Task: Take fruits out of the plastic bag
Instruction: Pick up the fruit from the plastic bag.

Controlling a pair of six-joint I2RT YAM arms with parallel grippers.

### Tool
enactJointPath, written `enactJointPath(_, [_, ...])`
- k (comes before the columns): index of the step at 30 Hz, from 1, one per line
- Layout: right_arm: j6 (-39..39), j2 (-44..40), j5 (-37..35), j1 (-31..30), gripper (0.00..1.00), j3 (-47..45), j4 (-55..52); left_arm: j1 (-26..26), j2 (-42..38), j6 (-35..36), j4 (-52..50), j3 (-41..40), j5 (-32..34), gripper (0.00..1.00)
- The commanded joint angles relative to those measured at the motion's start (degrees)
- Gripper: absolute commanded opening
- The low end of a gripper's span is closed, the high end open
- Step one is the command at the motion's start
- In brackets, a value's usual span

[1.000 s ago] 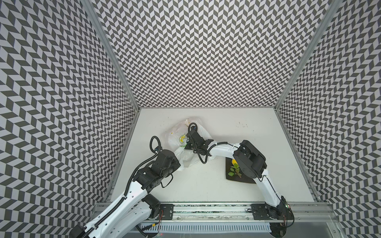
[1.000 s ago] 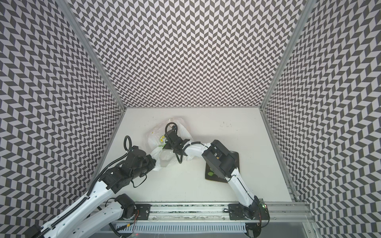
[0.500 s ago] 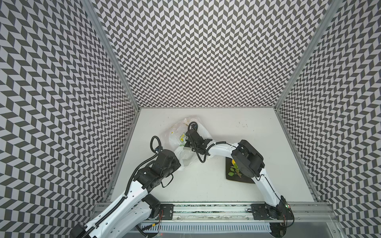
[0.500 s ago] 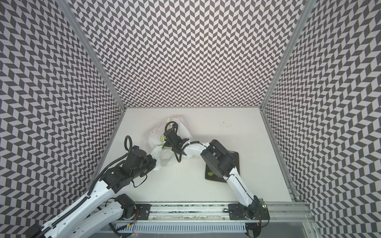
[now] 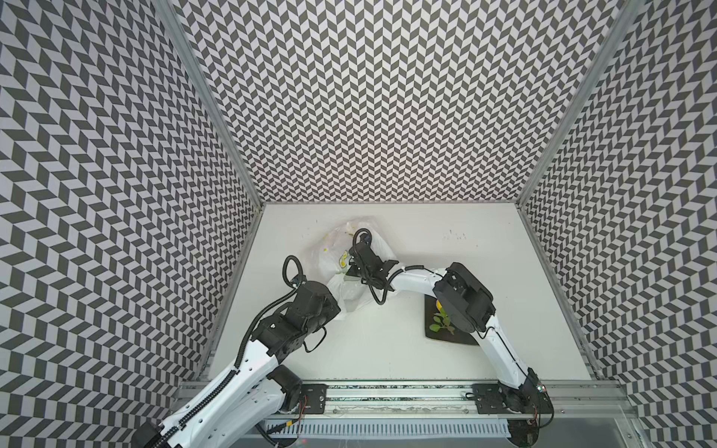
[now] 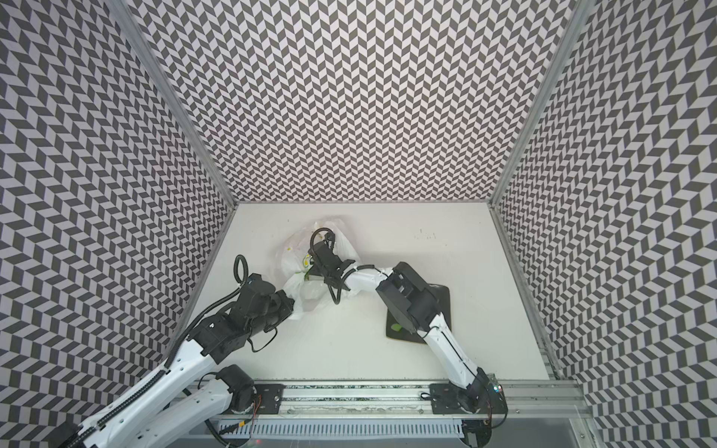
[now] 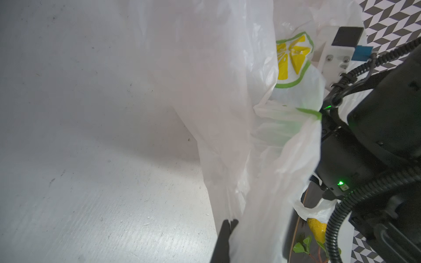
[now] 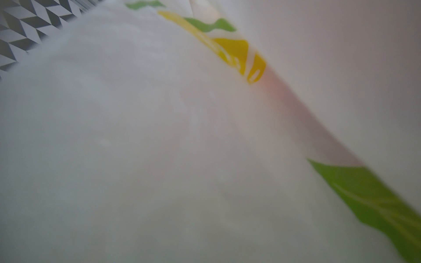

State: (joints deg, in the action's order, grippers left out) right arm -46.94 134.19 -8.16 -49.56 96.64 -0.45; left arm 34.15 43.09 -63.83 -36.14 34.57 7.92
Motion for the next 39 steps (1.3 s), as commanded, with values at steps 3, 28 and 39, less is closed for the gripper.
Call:
enactJointPath(3, [0.3,-0.1,1.4,0.4,0.67,1.3,1.6,0.4,-0.7,-0.4,0.0,-0.4,1.8,0.00])
enactJointPath(28, [16.5,-23.3,8.9,-1.0,0.65,-21.0,-0.8,0.4,-1.9,-1.5,2.6,-1.0,5.1,0.00])
enactJointPath(39, [20.7,-39.6,10.0,-2.3,0.64,-33.7,-4.8,0.3,-1.3,-0.4,3.3,-0.5,5.8,0.00])
